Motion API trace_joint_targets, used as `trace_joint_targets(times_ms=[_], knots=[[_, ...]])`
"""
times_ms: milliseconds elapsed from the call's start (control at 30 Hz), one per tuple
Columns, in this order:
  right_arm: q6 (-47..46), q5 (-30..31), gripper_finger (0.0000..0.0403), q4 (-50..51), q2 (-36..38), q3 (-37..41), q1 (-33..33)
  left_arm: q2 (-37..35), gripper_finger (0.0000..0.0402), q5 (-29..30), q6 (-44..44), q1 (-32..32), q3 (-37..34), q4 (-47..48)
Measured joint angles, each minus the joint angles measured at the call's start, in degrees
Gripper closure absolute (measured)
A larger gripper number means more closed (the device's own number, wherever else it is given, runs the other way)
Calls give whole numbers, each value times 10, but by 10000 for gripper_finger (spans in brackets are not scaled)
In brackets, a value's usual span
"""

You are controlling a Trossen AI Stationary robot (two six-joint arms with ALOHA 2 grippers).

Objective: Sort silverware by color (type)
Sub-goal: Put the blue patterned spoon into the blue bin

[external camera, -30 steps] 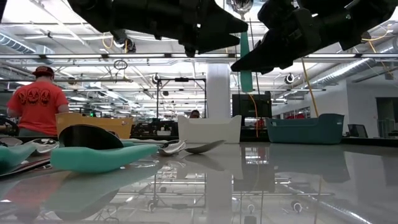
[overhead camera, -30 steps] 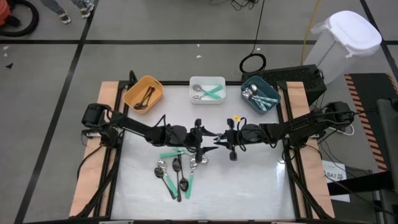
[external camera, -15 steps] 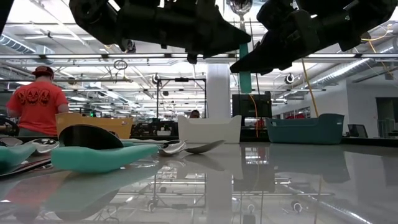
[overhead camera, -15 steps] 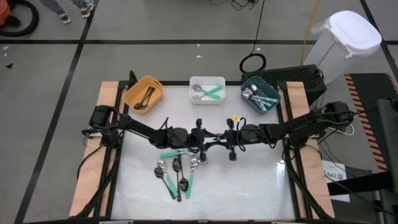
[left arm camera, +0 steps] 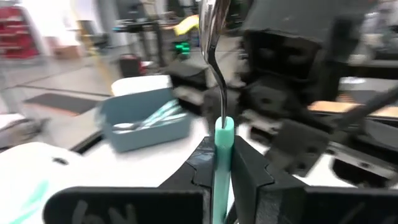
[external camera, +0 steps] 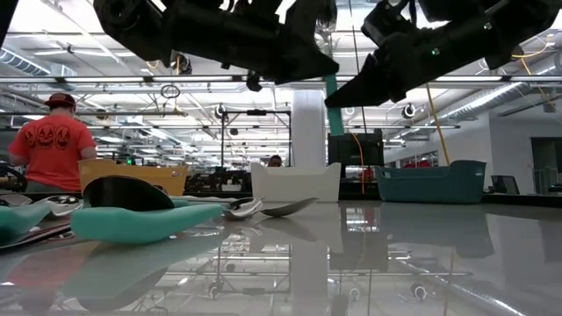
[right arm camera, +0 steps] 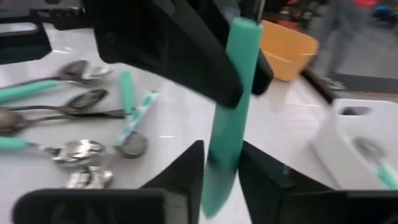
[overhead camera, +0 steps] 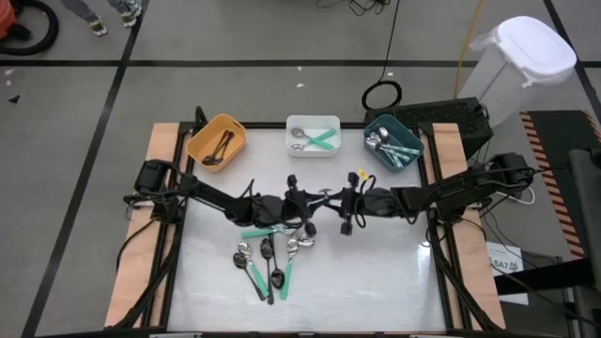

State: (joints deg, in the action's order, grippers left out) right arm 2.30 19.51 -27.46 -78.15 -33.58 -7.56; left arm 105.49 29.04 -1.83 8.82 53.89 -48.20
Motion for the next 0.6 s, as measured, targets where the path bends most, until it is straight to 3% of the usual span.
trace_joint_targets(times_ms=[333,467,600], knots=[[40,179,184,-10,0,0,-33,0,378,219,39,18,0,-11],[41,194,153,-33,0,0,-38,0,378,242,67,22,0,-41],[36,194,148,-66,-13,0,-38,0,378,242,93,22,0,-72]])
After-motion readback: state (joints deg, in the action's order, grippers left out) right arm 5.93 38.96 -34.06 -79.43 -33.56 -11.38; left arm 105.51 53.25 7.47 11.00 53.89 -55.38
